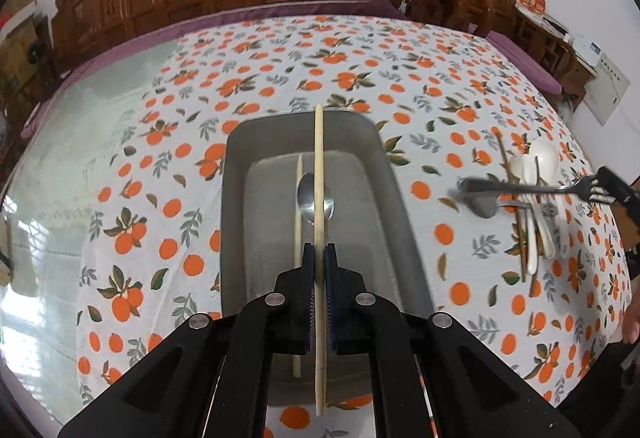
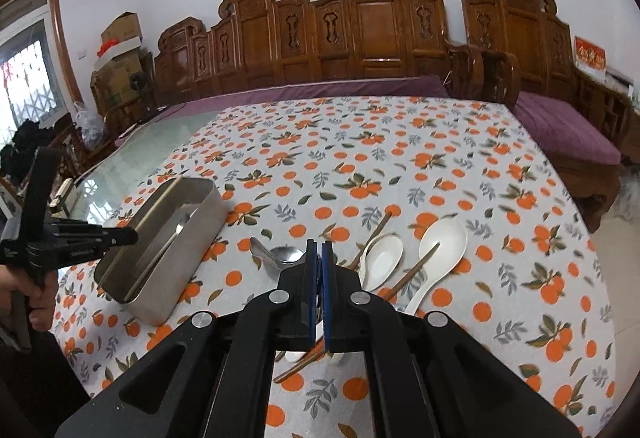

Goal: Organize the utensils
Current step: 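Carry the chopstick into the silver tray with the left gripper and release it, then lower the metal fork into the silver tray and open the right gripper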

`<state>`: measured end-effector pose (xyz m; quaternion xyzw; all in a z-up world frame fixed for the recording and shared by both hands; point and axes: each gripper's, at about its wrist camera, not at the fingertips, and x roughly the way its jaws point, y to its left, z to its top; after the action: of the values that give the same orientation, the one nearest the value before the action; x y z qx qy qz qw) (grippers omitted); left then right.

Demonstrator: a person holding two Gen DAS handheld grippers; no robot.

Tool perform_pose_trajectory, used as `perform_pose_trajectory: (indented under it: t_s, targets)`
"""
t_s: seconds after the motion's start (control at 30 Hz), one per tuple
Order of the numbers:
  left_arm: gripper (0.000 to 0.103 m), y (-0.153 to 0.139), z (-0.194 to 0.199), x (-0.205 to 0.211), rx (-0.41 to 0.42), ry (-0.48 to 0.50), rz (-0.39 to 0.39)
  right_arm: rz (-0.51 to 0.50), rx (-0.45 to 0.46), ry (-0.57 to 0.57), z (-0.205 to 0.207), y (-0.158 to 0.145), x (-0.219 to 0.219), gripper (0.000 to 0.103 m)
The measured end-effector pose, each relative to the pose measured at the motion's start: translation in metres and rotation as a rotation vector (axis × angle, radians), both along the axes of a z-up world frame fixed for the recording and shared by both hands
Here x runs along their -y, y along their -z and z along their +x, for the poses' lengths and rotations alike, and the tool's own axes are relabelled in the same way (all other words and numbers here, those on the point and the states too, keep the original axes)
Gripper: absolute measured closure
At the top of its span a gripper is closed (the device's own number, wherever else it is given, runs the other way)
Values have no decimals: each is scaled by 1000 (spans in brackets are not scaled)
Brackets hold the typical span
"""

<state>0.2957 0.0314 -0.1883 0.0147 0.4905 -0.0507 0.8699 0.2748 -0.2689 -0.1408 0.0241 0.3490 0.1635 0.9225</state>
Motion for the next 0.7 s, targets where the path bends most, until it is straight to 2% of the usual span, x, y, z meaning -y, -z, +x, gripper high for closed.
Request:
perform_pose_trajectory:
  t_s: [0.37, 0.57, 0.6, 0.7]
  targets:
    - [99, 19, 17, -12, -36, -3, -15, -51, 49, -37, 13, -30, -37, 100]
    - [89, 6, 14, -26, 18, -22, -41, -64, 69, -89, 19, -45, -74, 100]
    - [85, 2, 13, -28, 32, -24, -39, -69, 70, -96, 20, -45, -82, 100]
    - [82, -12, 6, -37, 83, -33, -20, -79, 67, -114, 26, -44, -102, 100]
